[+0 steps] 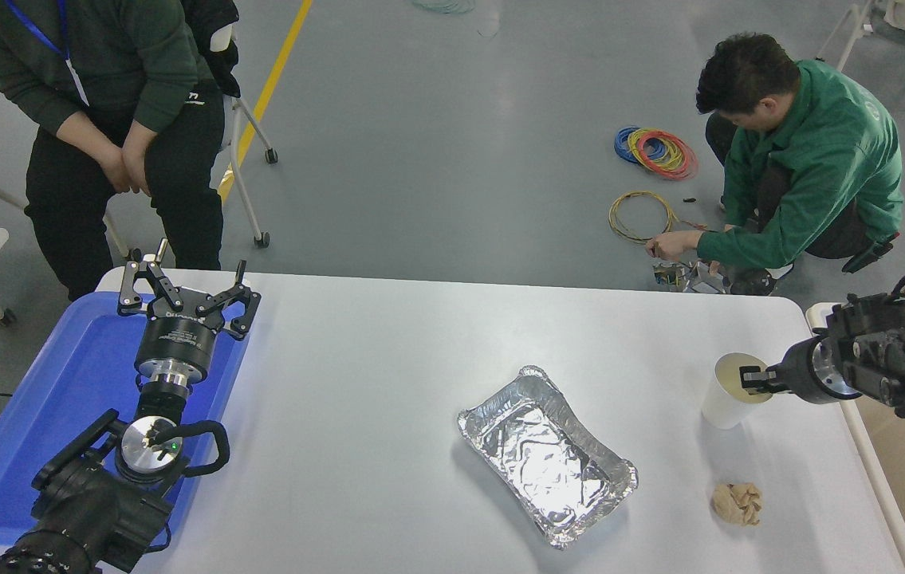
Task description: Pick up paper cup place in dustbin
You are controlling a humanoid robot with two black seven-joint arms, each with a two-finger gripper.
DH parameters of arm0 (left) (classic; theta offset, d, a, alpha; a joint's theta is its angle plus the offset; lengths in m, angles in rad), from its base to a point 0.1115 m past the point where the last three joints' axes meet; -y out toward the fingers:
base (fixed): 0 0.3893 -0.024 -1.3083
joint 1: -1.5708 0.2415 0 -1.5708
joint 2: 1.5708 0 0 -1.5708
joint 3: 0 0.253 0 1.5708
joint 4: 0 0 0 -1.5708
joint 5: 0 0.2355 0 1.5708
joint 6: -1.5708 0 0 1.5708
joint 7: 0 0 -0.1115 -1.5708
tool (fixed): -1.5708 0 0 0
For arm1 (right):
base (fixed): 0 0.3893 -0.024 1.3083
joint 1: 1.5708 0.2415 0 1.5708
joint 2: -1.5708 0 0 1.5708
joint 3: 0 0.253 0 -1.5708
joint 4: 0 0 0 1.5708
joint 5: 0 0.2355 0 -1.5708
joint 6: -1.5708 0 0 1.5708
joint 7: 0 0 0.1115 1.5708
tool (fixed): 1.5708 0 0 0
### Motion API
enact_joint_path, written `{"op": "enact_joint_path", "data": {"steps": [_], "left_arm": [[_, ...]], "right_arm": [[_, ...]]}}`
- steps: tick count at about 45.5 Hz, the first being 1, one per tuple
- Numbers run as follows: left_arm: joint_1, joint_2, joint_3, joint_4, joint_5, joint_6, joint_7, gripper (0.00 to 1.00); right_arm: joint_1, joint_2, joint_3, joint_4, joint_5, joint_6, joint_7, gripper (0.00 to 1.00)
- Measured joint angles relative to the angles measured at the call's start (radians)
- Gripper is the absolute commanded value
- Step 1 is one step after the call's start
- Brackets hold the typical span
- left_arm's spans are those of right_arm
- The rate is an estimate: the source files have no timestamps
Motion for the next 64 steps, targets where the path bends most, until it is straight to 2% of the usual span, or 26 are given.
{"op": "enact_joint_path", "data": {"steps": [11,22,43,64], "left_arm": [[0.0,0.0,0.0,0.0,0.0,0.0,0.0,1.0],[0.0,0.0,0.0,0.0,0.0,0.0,0.0,1.0],[0.0,0.001,0.0,0.0,0.0,-0.001,0.0,1.0],[0.0,0.001,0.0,0.0,0.0,-0.001,0.0,1.0]], "right_arm": [[0.038,-0.009,-0.002,0.015,-0.01,0.005,0.025,0.0],[0.177,-0.087,-0.001,0.127,-0.067,0.038,0.04,0.0],[0.643,-0.287,-0.036,0.416,-0.227,0.189,0.047,0.0],[0.893,-0.34,-0.06,0.485,-0.255,0.321,0.047,0.0]]}}
